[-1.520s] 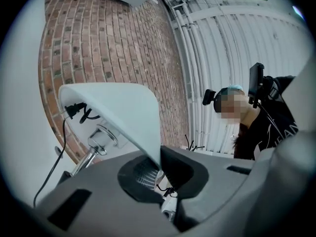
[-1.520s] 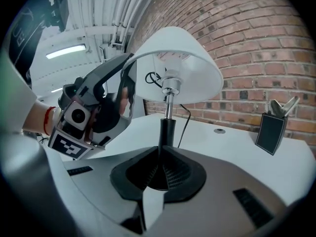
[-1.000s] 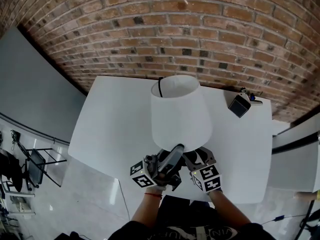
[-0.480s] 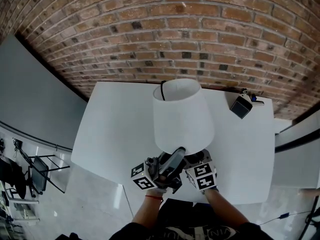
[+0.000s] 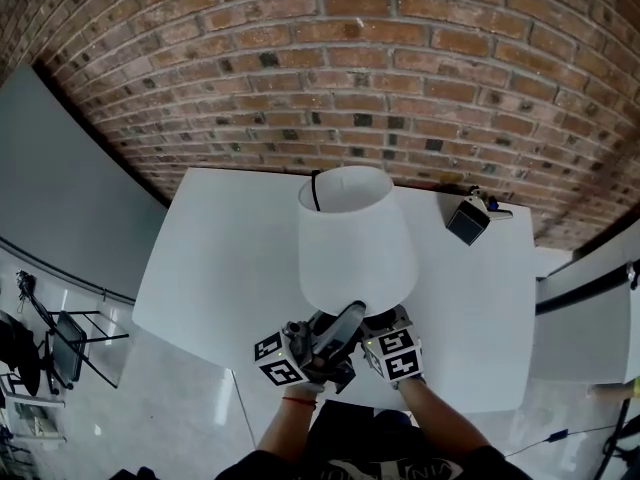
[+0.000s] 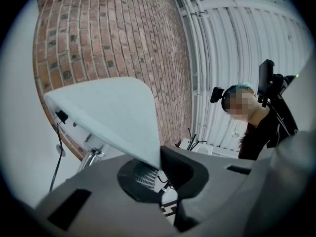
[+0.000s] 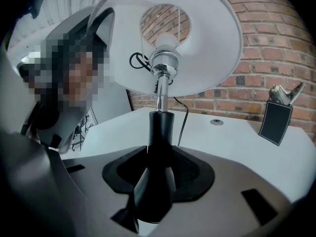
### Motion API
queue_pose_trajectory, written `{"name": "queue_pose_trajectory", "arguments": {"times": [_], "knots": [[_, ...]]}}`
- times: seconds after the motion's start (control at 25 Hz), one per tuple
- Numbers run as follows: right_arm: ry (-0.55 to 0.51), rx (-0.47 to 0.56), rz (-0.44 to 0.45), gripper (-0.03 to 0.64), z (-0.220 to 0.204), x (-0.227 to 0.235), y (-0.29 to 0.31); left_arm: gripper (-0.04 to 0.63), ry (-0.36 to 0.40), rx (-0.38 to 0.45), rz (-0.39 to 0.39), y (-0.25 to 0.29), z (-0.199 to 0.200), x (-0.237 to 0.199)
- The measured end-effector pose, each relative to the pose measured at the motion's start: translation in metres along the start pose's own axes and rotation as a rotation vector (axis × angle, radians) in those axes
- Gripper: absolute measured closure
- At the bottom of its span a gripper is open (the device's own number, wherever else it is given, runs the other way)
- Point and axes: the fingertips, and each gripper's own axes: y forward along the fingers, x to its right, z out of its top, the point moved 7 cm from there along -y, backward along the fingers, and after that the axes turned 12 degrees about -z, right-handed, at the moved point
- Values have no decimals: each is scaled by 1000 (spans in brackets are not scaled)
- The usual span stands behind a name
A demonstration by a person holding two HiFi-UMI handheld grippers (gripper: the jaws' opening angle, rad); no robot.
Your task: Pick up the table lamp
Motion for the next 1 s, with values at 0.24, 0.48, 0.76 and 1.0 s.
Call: {"name": "queue_pose_trajectory", "arguments": {"times": [0.24,0.48,0.76,1.0], "knots": [[-15,63,42,466,15,-1,-20,586,61,-10,-8,15,2,22],[-31,139,56,466,32,4,-40,586,129,-30,-30,37,6,46],[-57,236,65,466,53,8,-66,586,208,-57,-53,62,8,79],[-82,294,81,466,71,8,-89,586,271,-53,-70,79,12,105]]}}
